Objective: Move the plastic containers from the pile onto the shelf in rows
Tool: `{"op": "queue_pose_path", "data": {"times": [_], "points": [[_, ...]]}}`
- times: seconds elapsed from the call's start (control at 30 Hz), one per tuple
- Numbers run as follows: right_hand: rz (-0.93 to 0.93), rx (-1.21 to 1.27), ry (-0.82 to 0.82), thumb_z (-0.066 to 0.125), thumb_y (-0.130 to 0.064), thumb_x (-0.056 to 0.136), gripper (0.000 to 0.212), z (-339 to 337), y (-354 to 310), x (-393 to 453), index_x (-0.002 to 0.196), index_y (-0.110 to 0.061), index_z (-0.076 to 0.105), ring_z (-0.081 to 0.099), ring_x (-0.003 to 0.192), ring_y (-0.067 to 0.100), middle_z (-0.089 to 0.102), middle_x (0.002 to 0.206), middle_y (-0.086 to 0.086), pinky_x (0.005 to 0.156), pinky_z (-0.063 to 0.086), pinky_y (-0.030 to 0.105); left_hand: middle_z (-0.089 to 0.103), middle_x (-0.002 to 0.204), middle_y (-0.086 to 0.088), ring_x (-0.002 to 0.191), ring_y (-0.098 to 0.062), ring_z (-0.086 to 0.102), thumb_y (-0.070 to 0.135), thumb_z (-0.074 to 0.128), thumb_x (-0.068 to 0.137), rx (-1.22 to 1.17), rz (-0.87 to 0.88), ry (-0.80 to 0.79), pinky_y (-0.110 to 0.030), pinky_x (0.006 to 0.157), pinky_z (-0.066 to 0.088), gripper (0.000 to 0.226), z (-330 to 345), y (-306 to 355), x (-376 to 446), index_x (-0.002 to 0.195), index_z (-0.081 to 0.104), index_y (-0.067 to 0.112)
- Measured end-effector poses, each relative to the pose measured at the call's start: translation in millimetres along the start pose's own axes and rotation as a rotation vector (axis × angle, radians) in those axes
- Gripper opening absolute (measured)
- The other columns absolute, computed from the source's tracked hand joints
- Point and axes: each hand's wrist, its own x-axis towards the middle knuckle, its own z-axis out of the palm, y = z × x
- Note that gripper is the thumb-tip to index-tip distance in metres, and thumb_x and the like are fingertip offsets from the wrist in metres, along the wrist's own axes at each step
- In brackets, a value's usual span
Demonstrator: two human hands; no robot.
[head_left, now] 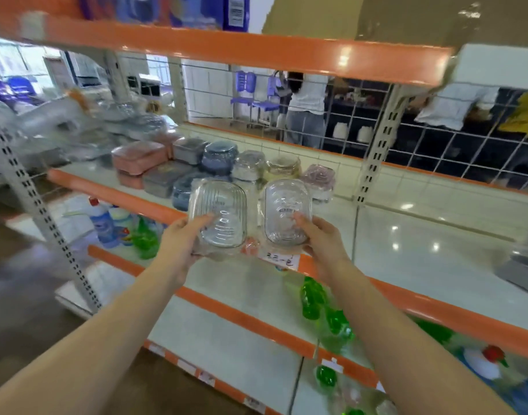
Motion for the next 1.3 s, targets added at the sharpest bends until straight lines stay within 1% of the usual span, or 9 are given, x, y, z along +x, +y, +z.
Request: {"op": "queue_pose_path", "data": {"times": [0.2,0.4,0.5,0.63,0.8,0.93,1.1,1.2,1.3], "points": [[0.023,0.028,-0.001,0.069,-0.027,0.085,0.045,98,10,0,0.119,-0.001,0.057,0.067,0.077,0.021,0.068,0.104,0.013,0.051,0.052,0.023,0.067,0.101,-0.019,0.089,-0.034,0.065,0.025,0.075,0.074,0.030,-0.012,0.025,-0.046,0.079,0.055,0.053,-84,34,32,0.117,0.057,-0.001],[0.032,0.011,0.041,0.074,-0.040,0.078,0.063,183,29,-1,0.126,-0.005,0.054,0.065,0.096,0.026,0.067,0.111,0.013,0.088,0.054,0.046,0.066,0.106,-0.020,0.091,-0.039,0.064,0.025,0.070,0.083,0.093,-0.016,0.078,-0.048,0.087,0.052,0.037,-157,55,59,0.110,0.059,0.003],[0.022,-0.005,0.026,0.072,-0.037,0.080,0.054,217,37,1,0.119,-0.003,0.057,0.060,0.075,0.016,0.068,0.105,0.011,0.078,0.052,0.034,0.058,0.095,-0.016,0.081,-0.029,0.058,0.030,0.073,0.078,0.112,-0.004,0.060,-0.042,0.079,0.053,0.030,-189,63,67,0.092,0.057,0.009],[0.024,-0.015,-0.005,0.070,-0.030,0.084,0.033,257,41,8,0.104,-0.004,0.065,0.059,0.076,0.022,0.069,0.101,0.017,0.084,0.051,0.045,0.062,0.094,-0.012,0.093,-0.032,0.061,0.029,0.074,0.078,0.071,-0.031,0.118,-0.050,0.094,0.050,0.023,-224,69,82,0.085,0.060,0.012],[0.006,-0.059,-0.031,0.068,-0.031,0.086,0.039,302,40,31,0.114,-0.005,0.062,0.059,0.072,0.012,0.066,0.100,0.006,0.068,0.053,0.027,0.061,0.108,-0.014,0.105,-0.036,0.060,0.034,0.072,0.079,0.058,-0.064,0.200,-0.051,0.097,0.048,0.025,-261,80,105,0.092,0.062,0.015],[-0.007,-0.064,-0.013,0.068,-0.032,0.086,0.043,343,33,56,0.119,-0.006,0.059,0.065,0.099,0.026,0.066,0.113,0.010,0.087,0.054,0.040,0.060,0.105,-0.017,0.096,-0.033,0.059,0.030,0.067,0.085,0.066,-0.055,0.220,-0.051,0.097,0.048,0.018,-281,94,131,0.089,0.060,0.014],[-0.135,-0.132,0.004,0.067,-0.035,0.086,0.032,379,27,91,0.104,-0.009,0.063,0.063,0.095,0.023,0.067,0.102,0.004,0.088,0.050,0.037,0.059,0.090,-0.007,0.076,-0.022,0.053,0.033,0.066,0.085,0.084,0.029,0.185,-0.039,0.076,0.050,0.021,-290,118,176,0.096,0.062,0.016],[-0.168,-0.125,-0.013,0.067,-0.035,0.085,0.034,393,30,112,0.105,-0.008,0.065,0.065,0.094,0.021,0.069,0.101,0.006,0.086,0.050,0.039,0.065,0.102,-0.012,0.091,-0.030,0.060,0.044,0.074,0.064,0.114,0.052,0.152,-0.051,0.090,0.051,0.052,-287,128,202,0.104,0.064,0.011],[-0.164,-0.105,-0.008,0.066,-0.027,0.087,0.022,404,25,124,0.101,-0.010,0.065,0.064,0.081,0.015,0.067,0.088,0.002,0.076,0.053,0.031,0.067,0.106,-0.017,0.091,-0.033,0.065,0.034,0.070,0.077,0.112,0.067,0.169,-0.052,0.091,0.052,0.038,-285,133,225,0.105,0.064,0.010]]}}
